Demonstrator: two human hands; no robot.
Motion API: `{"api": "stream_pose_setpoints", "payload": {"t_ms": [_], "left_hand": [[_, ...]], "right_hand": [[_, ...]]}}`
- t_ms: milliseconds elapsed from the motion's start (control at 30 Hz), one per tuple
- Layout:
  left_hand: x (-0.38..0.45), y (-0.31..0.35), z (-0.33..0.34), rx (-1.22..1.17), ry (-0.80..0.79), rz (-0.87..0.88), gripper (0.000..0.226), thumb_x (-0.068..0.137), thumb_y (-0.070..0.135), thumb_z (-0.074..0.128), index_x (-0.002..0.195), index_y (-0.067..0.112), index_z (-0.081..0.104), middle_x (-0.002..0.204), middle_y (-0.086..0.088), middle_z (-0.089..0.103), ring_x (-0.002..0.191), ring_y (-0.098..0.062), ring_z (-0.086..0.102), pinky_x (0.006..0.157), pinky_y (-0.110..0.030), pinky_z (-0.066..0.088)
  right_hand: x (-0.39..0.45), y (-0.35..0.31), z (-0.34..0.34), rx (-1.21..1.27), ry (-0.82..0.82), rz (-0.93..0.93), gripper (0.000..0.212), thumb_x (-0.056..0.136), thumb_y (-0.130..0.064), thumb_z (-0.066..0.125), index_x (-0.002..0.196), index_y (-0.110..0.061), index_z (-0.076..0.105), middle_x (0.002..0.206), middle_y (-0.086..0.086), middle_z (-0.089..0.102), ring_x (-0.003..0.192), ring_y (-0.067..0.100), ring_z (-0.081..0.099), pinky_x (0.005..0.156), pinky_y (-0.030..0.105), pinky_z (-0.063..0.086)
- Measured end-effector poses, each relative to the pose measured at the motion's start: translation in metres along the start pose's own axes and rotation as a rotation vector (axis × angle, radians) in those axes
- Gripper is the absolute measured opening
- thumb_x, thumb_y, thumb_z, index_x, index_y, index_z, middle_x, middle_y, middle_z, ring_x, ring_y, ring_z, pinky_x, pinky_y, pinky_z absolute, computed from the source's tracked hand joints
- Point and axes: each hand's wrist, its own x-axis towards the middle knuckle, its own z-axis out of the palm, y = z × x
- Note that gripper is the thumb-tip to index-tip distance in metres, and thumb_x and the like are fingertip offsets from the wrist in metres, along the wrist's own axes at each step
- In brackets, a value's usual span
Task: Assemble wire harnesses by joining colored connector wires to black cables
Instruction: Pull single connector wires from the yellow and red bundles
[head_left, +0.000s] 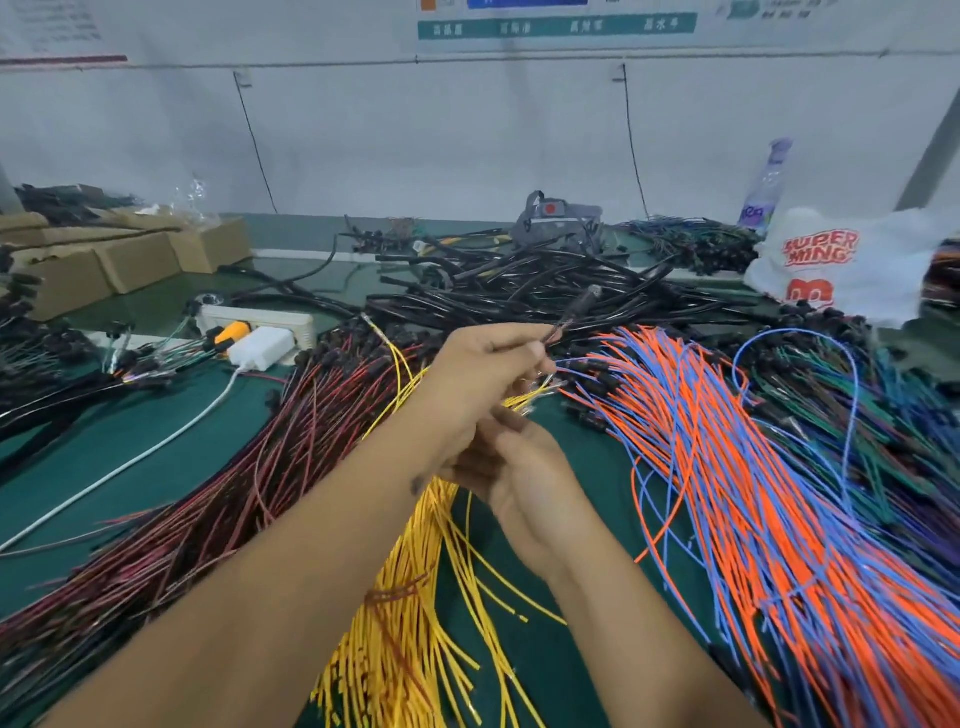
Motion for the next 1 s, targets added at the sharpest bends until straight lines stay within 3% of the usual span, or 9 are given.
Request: {"api": "stream_pose_setpoints", "payload": {"t_ms": [67,167,333,400,567,700,800,900,1000], "left_hand": [[0.0,0.003,0.0,0.076,-0.066,0.051,0.025,0.092,0.001,0.058,0.113,0.011,0.068,0.081,-0.001,0.071,0.068,0.004,0.061,0.067,-0.007,0.046],[0.002,0.0,-0.012,0.286,-0.138,0.112,0.03,0.092,0.009,0.062,0.12,0.017,0.065,0.107,0.001,0.069,0.082,0.009,0.064,0.071,-0.008,0.049],[0.012,-0.037,-0.066,0.875,0.023,-0.032,0.034,0.099,0.032,0.047,0.13,0.024,0.057,0.139,-0.004,0.051,0.123,-0.022,0.052,0.105,-0.033,0.037],[0.007,-0.056,-0.089,0.997,0.081,-0.085,0.035,0.098,0.03,0.049,0.131,0.02,0.056,0.14,-0.01,0.048,0.127,-0.028,0.045,0.11,-0.038,0.032],[-0.005,-0.078,-0.109,1.119,0.078,0.043,0.038,0.097,0.024,0.052,0.135,0.019,0.053,0.138,-0.006,0.047,0.131,-0.026,0.034,0.11,-0.041,0.025],[-0.006,-0.077,-0.109,1.158,0.05,0.056,0.041,0.098,0.025,0.049,0.139,0.018,0.048,0.14,-0.005,0.045,0.132,-0.027,0.031,0.111,-0.042,0.023],[-0.008,-0.077,-0.116,1.22,-0.027,0.086,0.043,0.099,0.028,0.045,0.141,0.017,0.044,0.142,-0.006,0.043,0.134,-0.027,0.03,0.112,-0.041,0.022],[-0.011,-0.079,-0.116,1.266,-0.046,0.109,0.043,0.1,0.025,0.044,0.141,0.014,0.044,0.143,-0.008,0.041,0.134,-0.029,0.029,0.113,-0.042,0.022],[-0.013,-0.072,-0.106,1.308,0.013,0.226,0.038,0.096,0.016,0.048,0.133,0.017,0.054,0.143,-0.005,0.044,0.131,-0.03,0.033,0.109,-0.043,0.028]], "right_hand": [[0.001,0.0,-0.003,-0.034,0.043,-0.017,0.019,0.103,-0.01,0.04,0.096,-0.006,0.057,0.065,0.007,0.063,0.057,0.018,0.06,0.06,0.029,0.055],[0.002,-0.001,-0.007,-0.103,0.136,-0.114,0.026,0.102,-0.009,0.039,0.087,-0.01,0.06,0.058,0.004,0.054,0.052,0.015,0.052,0.055,0.027,0.05],[0.006,-0.007,-0.02,-0.122,0.381,-0.293,0.029,0.102,-0.007,0.038,0.091,-0.011,0.065,0.049,-0.005,0.046,0.046,0.011,0.043,0.05,0.02,0.038],[0.008,-0.011,-0.024,-0.132,0.503,-0.355,0.03,0.102,-0.007,0.038,0.091,-0.012,0.065,0.047,-0.007,0.042,0.045,0.01,0.038,0.05,0.022,0.033],[0.009,-0.018,-0.029,-0.15,0.744,-0.536,0.032,0.1,-0.006,0.035,0.086,-0.017,0.061,0.044,-0.012,0.034,0.041,0.004,0.03,0.042,0.019,0.027],[0.005,-0.023,-0.029,-0.256,0.896,-0.668,0.027,0.094,-0.017,0.035,0.084,-0.025,0.059,0.057,-0.001,0.041,0.054,0.017,0.039,0.056,0.036,0.034],[0.009,-0.034,-0.051,-0.248,1.02,-0.655,0.024,0.091,-0.019,0.035,0.088,-0.023,0.058,0.078,0.014,0.05,0.074,0.033,0.047,0.07,0.048,0.039],[0.012,-0.041,-0.071,-0.161,1.017,-0.568,0.029,0.096,-0.007,0.035,0.087,-0.015,0.062,0.064,0.009,0.042,0.059,0.025,0.036,0.057,0.037,0.028],[0.013,-0.034,-0.063,-0.186,0.871,-0.484,0.033,0.095,-0.004,0.037,0.079,-0.017,0.063,0.045,-0.005,0.034,0.045,0.013,0.028,0.046,0.024,0.023]]}}
